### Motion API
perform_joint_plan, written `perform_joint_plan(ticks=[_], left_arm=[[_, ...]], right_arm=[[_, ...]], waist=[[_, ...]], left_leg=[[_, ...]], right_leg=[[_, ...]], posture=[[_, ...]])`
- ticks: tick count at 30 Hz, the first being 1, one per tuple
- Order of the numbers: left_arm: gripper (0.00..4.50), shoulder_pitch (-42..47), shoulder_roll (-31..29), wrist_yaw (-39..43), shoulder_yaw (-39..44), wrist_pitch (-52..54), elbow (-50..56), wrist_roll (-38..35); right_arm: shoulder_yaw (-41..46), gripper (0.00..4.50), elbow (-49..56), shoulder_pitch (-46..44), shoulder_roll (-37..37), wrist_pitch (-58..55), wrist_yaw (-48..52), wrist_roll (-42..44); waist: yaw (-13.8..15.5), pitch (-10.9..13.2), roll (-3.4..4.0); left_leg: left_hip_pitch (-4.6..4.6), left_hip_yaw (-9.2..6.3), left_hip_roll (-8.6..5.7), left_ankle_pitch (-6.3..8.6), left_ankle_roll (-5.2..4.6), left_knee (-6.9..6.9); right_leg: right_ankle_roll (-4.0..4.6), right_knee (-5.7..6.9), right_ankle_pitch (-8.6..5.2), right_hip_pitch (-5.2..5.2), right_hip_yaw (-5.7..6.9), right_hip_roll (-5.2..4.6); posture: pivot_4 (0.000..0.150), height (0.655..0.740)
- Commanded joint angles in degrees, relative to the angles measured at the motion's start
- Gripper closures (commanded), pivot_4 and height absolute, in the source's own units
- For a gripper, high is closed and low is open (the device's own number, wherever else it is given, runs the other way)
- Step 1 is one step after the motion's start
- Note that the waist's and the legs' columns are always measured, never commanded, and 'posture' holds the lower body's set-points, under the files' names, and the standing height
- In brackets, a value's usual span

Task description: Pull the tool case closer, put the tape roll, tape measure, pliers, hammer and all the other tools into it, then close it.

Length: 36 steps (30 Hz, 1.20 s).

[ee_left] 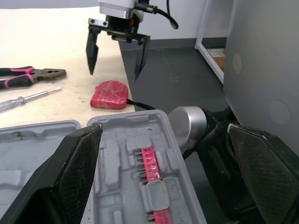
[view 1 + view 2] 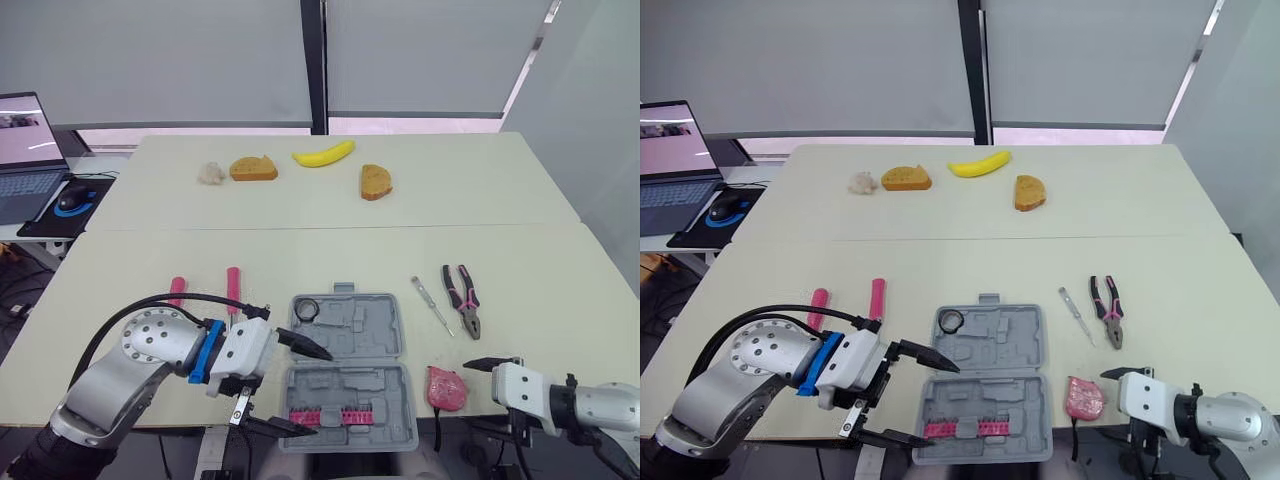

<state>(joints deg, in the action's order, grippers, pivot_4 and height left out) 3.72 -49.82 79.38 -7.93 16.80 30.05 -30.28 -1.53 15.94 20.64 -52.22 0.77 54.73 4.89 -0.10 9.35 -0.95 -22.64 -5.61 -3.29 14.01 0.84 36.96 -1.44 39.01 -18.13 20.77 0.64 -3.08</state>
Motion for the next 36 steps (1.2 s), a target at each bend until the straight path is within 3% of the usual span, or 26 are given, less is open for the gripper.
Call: perform_joint_plan(ticks=[1, 16, 36], left_arm=[[0.00, -0.09, -0.26, 0.22, -0.07, -1.04, 1.85, -0.29], [0.00, 1.61, 0.67, -0.11, -1.36, -1.16, 0.31, 0.67], [0.00, 1.16, 1.35, -0.12, -1.61, -3.07, -1.04, 2.30]], right_arm=[[-1.10, 0.02, 0.01, -1.38, 0.55, 0.04, 0.61, -0.47], [-4.70, 0.02, 0.75, -5.81, 0.83, -6.67, 0.11, -4.69], [-8.26, 0.02, -2.58, -9.03, 3.98, -7.41, -1.11, -6.93]], waist=[[0.00, 0.00, 0.00], [0.04, 0.00, 0.00], [0.00, 0.00, 0.00]], left_leg=[[0.00, 0.00, -0.01, 0.00, 0.00, 0.00], [0.03, -0.03, -0.01, 0.00, 0.00, 0.00], [0.06, -0.04, 0.00, 0.00, 0.00, -0.01]], right_leg=[[0.00, 0.00, 0.00, 0.00, 0.00, 0.00], [0.00, 0.00, 0.00, -0.03, 0.01, 0.00], [0.00, 0.00, 0.00, -0.04, 0.02, 0.00]], posture=[[0.150, 0.7400], [0.150, 0.7400], [0.150, 0.7400]])
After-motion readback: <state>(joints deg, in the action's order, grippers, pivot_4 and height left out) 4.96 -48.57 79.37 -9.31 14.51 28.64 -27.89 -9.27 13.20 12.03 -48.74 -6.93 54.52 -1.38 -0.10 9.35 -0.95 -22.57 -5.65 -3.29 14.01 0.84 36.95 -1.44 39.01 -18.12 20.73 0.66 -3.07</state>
